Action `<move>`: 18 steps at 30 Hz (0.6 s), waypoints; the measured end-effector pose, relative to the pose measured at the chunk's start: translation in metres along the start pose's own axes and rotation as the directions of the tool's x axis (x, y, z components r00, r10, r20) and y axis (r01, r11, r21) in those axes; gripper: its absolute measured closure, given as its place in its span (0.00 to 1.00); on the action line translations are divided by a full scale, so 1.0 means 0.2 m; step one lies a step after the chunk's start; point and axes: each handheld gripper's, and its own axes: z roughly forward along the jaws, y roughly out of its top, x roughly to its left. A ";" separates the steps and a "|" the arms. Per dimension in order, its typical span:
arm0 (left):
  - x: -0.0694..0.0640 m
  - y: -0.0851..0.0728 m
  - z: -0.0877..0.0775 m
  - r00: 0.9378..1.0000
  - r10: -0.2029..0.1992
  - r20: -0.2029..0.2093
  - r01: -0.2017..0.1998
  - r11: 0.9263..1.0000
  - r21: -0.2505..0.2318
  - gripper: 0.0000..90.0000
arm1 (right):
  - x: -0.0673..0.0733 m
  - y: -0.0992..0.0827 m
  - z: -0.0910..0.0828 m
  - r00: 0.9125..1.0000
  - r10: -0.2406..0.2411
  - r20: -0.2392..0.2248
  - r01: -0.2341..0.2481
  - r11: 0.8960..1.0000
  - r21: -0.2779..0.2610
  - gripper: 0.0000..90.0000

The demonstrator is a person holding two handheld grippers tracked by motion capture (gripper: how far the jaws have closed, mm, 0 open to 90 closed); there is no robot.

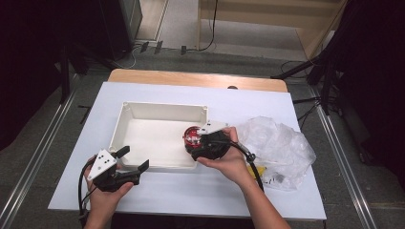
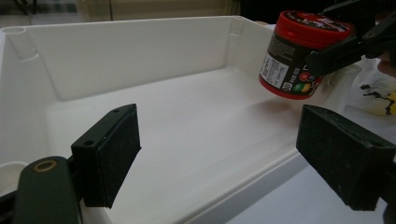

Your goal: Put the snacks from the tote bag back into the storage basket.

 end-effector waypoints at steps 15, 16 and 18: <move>0.00 0.00 0.00 1.000 0.008 -0.010 -0.008 1.000 -0.003 0.16 | -0.01 0.01 0.00 1.000 -0.016 -0.024 0.016 1.000 0.008 0.29; 0.00 0.00 0.00 1.000 0.009 -0.010 -0.009 1.000 -0.003 0.16 | -0.01 0.01 0.00 0.999 -0.017 -0.027 0.018 1.000 0.009 0.29; -0.01 0.00 0.00 1.000 0.008 -0.011 -0.008 1.000 0.000 0.16 | -0.01 0.01 -0.01 0.999 -0.019 -0.032 0.019 1.000 0.016 0.29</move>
